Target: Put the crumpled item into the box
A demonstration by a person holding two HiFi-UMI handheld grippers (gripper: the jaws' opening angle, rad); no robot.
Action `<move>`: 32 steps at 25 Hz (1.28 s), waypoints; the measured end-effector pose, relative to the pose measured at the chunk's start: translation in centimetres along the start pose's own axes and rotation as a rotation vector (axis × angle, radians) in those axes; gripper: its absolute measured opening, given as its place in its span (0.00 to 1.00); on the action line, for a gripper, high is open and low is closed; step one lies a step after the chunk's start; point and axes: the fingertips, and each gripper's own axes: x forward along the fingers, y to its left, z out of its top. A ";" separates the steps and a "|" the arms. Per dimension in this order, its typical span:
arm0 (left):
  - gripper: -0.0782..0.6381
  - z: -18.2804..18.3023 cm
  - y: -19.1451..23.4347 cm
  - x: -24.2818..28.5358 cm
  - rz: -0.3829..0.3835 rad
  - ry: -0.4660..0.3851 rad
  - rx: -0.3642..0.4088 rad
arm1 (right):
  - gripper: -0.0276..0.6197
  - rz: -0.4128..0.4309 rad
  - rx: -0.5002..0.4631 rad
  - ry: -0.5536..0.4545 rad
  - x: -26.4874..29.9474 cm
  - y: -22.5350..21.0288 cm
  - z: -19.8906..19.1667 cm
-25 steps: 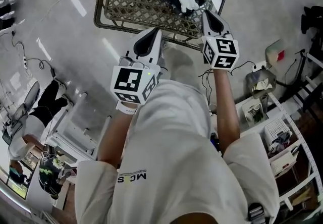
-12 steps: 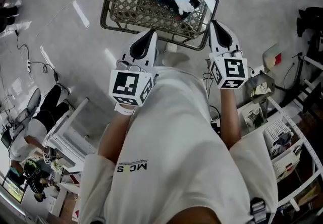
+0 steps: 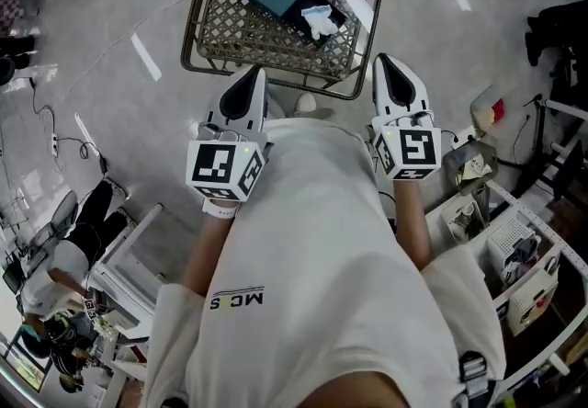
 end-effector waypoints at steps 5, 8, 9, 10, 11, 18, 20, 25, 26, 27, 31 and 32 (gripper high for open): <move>0.14 0.0 -0.4 -0.3 -0.003 -0.013 0.003 | 0.07 -0.023 0.002 -0.023 -1.3 -0.2 -0.1; 0.14 -0.1 -0.4 -0.4 -0.002 -0.013 0.003 | 0.07 -0.024 0.010 -0.021 -1.5 0.0 -0.3; 0.14 -0.2 -0.5 -0.5 -0.001 -0.011 0.002 | 0.07 -0.022 0.011 -0.020 -1.6 0.0 -0.3; 0.14 -0.2 -0.5 -0.4 -0.001 -0.009 0.000 | 0.07 -0.020 0.012 -0.019 -1.5 0.0 -0.3; 0.14 -0.3 -0.5 -0.4 0.000 -0.008 -0.001 | 0.07 -0.018 0.014 -0.018 -1.4 0.0 -0.3; 0.14 -0.4 -0.3 -0.2 0.005 -0.008 -0.018 | 0.07 -0.013 0.021 -0.006 -1.2 0.4 -0.6; 0.14 -0.3 -0.3 -0.3 0.001 -0.002 -0.017 | 0.07 -0.010 0.024 -0.003 -1.0 0.7 -0.5; 0.14 -0.2 -0.4 0.2 0.000 -0.005 -0.010 | 0.07 -0.004 0.034 -0.015 -0.4 0.8 -0.2; 0.14 -0.4 -0.6 0.3 -0.004 -0.001 -0.013 | 0.07 -0.008 0.036 -0.015 -0.6 0.7 -0.2; 0.14 -0.5 -0.8 0.3 -0.008 0.002 -0.015 | 0.07 -0.010 0.039 -0.013 -0.7 0.6 -0.3; 0.14 -0.1 -0.6 0.4 -0.008 -0.002 -0.015 | 0.07 -0.007 0.043 -0.012 -0.5 0.8 -0.3; 0.14 -0.1 -0.5 0.4 -0.005 -0.004 -0.014 | 0.07 -0.008 0.045 -0.013 -0.4 0.7 -0.3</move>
